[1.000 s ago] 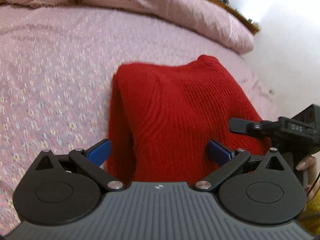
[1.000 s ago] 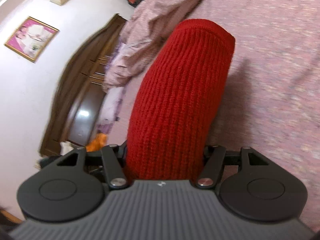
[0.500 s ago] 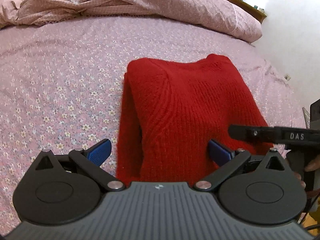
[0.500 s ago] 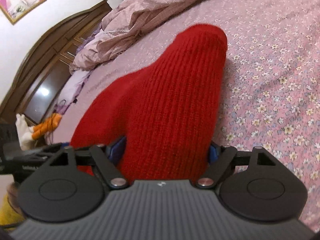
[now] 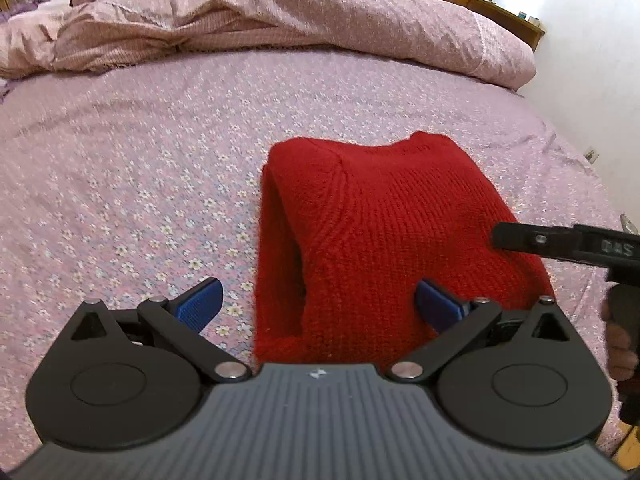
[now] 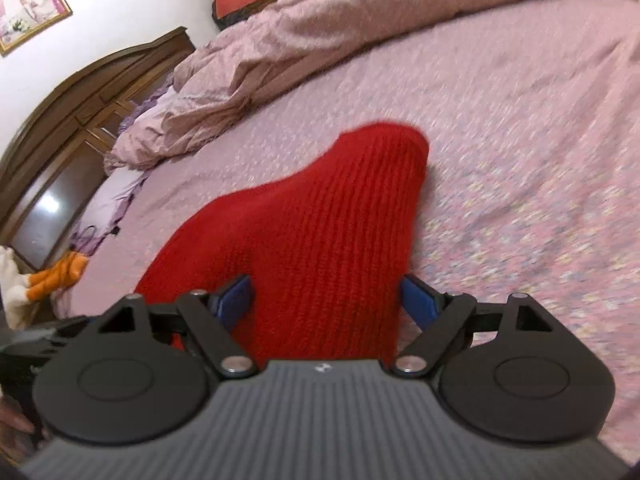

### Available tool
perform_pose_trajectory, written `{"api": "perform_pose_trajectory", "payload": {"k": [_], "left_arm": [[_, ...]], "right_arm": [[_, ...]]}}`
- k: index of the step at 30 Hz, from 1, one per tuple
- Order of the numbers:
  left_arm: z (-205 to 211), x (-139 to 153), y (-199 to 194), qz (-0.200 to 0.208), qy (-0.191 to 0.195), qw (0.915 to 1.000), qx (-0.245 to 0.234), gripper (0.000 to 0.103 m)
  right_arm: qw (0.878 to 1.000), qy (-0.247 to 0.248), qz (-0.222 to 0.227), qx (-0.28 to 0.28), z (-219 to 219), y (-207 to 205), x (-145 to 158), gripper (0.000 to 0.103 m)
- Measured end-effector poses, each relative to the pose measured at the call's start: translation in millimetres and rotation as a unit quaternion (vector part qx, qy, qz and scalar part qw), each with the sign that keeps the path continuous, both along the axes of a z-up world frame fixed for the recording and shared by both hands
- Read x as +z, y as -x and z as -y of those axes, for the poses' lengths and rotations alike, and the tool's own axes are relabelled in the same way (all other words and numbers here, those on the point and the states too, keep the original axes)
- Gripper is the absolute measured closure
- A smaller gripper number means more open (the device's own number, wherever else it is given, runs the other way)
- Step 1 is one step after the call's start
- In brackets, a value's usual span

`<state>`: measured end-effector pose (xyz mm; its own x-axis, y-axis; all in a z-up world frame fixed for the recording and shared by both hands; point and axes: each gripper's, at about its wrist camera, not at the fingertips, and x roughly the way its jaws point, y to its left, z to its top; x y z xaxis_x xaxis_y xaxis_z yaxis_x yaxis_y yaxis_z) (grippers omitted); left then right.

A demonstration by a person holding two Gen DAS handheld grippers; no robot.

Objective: Fold small clothes
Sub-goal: 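Open the right tool and release the folded cardigan onto the bed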

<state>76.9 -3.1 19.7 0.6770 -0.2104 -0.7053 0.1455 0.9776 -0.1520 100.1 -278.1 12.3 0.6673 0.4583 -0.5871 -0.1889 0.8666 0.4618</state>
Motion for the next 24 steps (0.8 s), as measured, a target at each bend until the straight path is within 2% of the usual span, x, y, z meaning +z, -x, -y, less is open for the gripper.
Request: {"api": "perform_pose_trajectory", "payload": {"k": [12, 24], "left_arm": [[9.0, 8.9, 11.5, -0.019, -0.035, 0.9989, 0.027, 0.0], [15.8, 0.5, 34.7, -0.04, -0.052, 0.9974, 0.031, 0.0]], "right_arm": [[0.995, 0.06, 0.069, -0.032, -13.0, 54.9, 29.0, 0.021], [0.994, 0.074, 0.062, -0.042, -30.1, 92.2, 23.2, 0.021]]}}
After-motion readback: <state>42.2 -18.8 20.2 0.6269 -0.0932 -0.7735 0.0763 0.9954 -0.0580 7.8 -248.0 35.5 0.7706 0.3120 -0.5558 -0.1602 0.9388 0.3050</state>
